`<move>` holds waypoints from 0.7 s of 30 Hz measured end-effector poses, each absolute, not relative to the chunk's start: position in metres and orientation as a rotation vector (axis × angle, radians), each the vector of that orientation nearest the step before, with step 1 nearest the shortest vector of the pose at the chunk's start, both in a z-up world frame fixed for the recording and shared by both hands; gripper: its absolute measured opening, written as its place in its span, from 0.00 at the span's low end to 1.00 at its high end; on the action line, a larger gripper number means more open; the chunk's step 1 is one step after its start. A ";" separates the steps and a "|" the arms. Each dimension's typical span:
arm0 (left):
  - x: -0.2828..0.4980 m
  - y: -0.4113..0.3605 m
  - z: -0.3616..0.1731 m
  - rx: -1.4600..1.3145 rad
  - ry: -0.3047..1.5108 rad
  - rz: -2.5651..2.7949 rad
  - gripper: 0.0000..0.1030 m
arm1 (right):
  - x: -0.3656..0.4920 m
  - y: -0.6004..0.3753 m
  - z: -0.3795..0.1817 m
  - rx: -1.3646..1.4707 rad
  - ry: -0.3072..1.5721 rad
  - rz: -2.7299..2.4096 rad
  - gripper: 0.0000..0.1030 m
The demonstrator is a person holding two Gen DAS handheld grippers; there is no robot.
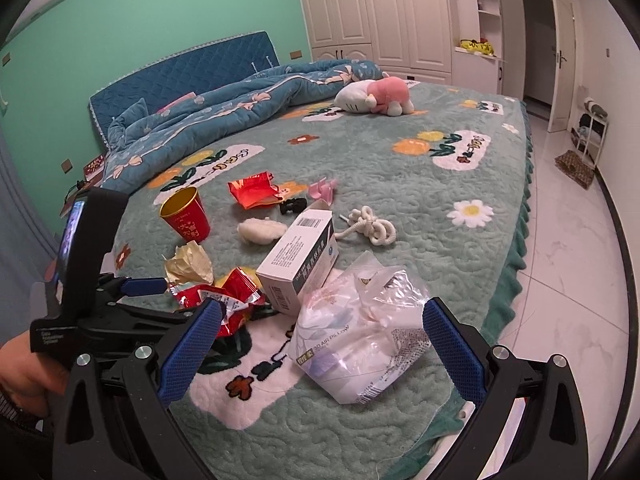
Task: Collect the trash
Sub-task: 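Grasp the red-and-silver snack wrapper with the left gripper while the right gripper approaches the plastic bag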
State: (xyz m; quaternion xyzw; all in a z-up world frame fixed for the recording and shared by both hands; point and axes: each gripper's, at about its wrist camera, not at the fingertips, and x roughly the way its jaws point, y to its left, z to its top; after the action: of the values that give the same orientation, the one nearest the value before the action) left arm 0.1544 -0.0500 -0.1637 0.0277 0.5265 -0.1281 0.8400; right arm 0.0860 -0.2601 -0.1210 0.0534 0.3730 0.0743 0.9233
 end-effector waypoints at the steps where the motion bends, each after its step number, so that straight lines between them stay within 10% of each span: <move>1: 0.156 -0.050 -0.167 0.056 1.122 -0.273 0.94 | 0.088 -0.261 -0.123 0.109 0.770 0.151 0.96; 19: 0.179 -0.058 -0.205 0.058 1.202 -0.312 0.94 | 0.115 -0.272 -0.149 0.142 0.848 0.123 0.96; 21: 0.180 -0.058 -0.210 0.051 1.220 -0.318 0.82 | 0.117 -0.273 -0.150 0.140 0.850 0.124 0.96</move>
State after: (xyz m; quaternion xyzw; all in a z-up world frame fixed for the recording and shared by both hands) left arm 0.1799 -0.0585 -0.2098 0.0239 0.5703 -0.1485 0.8076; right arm 0.1168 -0.2725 -0.1499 0.0676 0.4118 0.0601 0.9068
